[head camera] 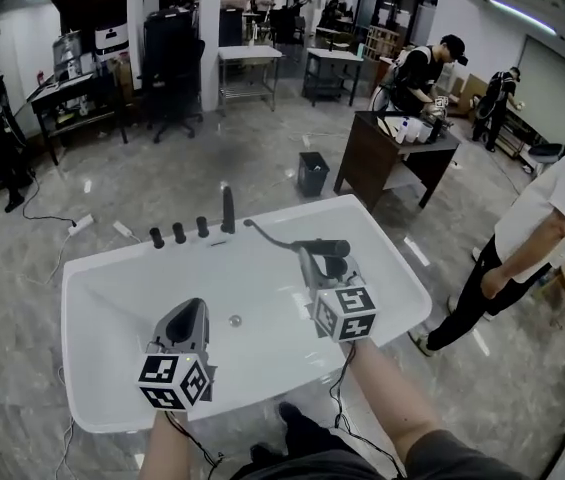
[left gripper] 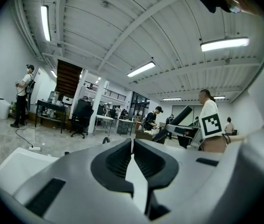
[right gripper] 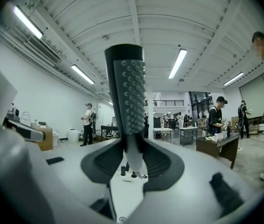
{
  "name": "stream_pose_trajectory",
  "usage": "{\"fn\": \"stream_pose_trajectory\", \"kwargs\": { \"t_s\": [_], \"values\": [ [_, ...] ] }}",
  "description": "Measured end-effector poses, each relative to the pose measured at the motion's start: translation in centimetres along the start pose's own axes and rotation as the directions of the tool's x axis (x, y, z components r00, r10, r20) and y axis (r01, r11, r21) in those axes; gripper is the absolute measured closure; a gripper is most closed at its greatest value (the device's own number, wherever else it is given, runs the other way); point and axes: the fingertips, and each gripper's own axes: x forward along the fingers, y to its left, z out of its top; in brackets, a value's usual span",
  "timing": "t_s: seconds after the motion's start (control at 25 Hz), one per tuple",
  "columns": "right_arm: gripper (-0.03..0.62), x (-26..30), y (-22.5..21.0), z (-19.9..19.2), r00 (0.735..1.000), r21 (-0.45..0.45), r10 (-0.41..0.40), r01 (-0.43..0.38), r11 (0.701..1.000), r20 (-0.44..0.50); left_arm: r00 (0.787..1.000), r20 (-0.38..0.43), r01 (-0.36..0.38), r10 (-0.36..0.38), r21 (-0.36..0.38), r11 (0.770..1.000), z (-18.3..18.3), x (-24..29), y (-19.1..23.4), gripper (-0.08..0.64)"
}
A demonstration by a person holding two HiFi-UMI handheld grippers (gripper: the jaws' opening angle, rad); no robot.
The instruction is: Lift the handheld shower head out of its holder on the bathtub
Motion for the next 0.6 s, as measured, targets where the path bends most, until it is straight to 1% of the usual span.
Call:
{"fn": "stream_pose_trajectory", "kwargs": {
  "t_s": [0.16,0.28,0.44,0.6],
  "values": [
    [0.453,-3.4,0.2,0.1,1.0,-0.011,0.001,-0.001,1.0,-0.003,0.999,-0.015,0.035,-0.035,-0.018,0.999,-1.0,-0.2,-1.9,0.534],
    [0.453,-5.1,0.2,0.0,1.0,-0.017,0.014,-0.014,1.0,-0.002,0.999,-0.02,0.044,-0.044,-0.006,0.999,-1.0,-0.2,-3.2,0.534],
    [0.453,-7.9,-0.6,0.4,0.999,-0.013,0.021,-0.021,1.0,0.034,0.999,-0.016,0.042,-0.042,0.007,0.999,-1.0,-0.6,-5.5,0.534],
    [0.453,-11.3,-0.7,1.2,0.997,-0.001,0.035,-0.035,0.999,0.069,1.0,-0.015,0.016,-0.015,0.02,1.0,-1.2,-2.6,-7.8,0.534]
  ]
}}
